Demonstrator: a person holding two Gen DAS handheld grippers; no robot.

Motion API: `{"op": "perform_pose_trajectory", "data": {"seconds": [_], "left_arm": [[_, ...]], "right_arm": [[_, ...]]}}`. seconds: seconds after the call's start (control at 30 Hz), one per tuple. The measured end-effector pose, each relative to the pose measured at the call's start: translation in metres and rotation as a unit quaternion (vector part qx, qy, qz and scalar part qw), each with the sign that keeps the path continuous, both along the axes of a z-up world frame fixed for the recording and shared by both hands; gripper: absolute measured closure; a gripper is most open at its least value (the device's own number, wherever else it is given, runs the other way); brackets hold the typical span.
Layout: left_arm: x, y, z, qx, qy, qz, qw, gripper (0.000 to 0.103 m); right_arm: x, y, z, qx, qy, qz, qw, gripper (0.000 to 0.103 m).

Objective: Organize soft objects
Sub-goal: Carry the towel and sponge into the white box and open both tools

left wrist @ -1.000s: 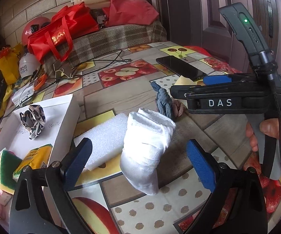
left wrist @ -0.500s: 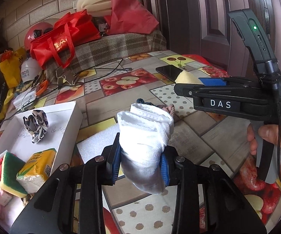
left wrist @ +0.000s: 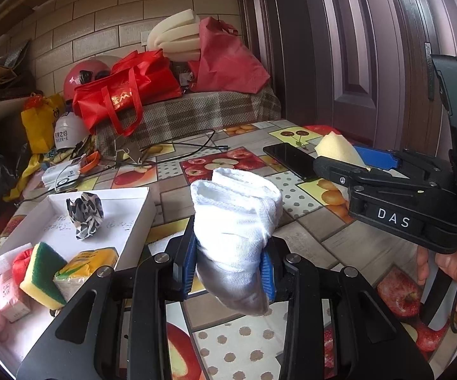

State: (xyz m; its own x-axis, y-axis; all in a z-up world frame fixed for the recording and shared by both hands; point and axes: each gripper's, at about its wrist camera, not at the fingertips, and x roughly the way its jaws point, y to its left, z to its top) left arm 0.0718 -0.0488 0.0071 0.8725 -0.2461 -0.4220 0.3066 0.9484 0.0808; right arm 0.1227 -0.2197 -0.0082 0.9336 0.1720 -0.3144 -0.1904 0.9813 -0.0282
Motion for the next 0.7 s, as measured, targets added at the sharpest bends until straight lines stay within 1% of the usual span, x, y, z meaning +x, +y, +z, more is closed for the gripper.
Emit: {"op": "perform_pose_trajectory", "data": {"seconds": [0.3,0.43,0.53,0.7], "left_arm": [[-0.019,0.009,0.002,-0.018,-0.007,0.0,0.9998,0.07],[-0.027,0.014,0.002,-0.023,-0.009,0.002,0.9997,0.07],[-0.032,0.016,0.002,-0.024,-0.007,-0.004,0.9997,0.07],[-0.044,0.026,0.003,-0.035,-0.01,-0.012,0.9993,0.07]], "right_arm": [[-0.026,0.019,-0.002,-0.013,-0.018,0.017,1.0,0.045],[-0.036,0.03,-0.002,-0.011,-0.023,0.03,0.999,0.045],[-0.042,0.037,-0.003,-0.01,-0.025,0.037,0.999,0.045],[-0.05,0.046,-0.003,-0.005,-0.028,0.043,0.999,0.045]]}}
